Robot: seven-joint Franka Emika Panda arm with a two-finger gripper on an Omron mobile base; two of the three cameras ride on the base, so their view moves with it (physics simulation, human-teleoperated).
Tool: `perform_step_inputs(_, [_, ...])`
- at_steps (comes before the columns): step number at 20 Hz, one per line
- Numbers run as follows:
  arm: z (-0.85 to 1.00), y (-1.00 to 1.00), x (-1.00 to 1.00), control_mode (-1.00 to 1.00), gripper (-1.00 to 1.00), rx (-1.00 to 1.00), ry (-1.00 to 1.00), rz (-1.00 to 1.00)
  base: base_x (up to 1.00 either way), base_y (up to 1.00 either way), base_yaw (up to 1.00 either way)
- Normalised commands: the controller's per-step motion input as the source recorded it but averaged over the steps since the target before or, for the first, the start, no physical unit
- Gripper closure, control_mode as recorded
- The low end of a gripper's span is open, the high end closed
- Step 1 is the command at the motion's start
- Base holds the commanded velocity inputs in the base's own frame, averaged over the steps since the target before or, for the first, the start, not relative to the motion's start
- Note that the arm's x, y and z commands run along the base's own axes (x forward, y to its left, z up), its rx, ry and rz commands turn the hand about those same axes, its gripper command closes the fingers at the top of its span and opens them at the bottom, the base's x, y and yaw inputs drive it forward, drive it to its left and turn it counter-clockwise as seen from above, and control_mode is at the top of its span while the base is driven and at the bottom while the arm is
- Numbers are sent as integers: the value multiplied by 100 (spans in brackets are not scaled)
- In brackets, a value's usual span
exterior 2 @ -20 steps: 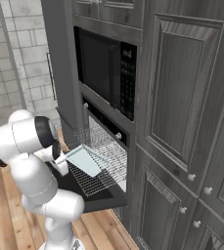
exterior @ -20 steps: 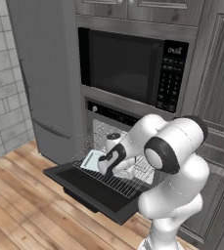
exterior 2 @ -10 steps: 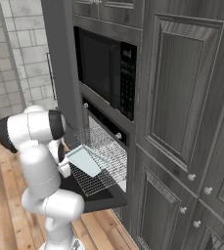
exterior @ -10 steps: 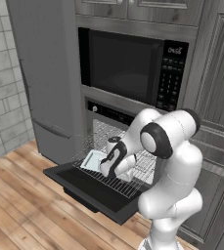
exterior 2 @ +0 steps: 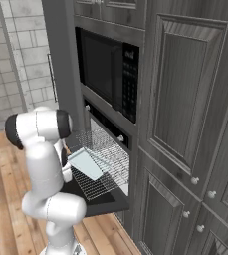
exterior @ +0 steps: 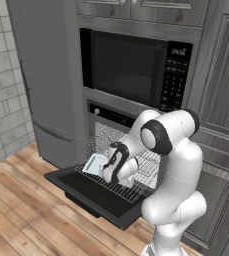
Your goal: Take the baked cake out of the oven and place it on the plate for cooling. Then close the oven door.
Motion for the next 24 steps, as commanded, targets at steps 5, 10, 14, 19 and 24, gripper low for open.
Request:
perform_step_inputs(5, [-25,2,9,-100,-100,0,1,0,0,0,0])
perform_step_inputs(10, [-21,0,22,-100,-100,0,1,0,0,0,0])
perform_step_inputs(14, [-24,2,12,-100,-100,0,3,0,0,0,0])
perform_step_inputs(19, [-26,5,18,-100,-100,0,4,-2,0,0,0])
perform_step_inputs(24, [-19,0,21,-100,-100,0,0,-2,0,0,0])
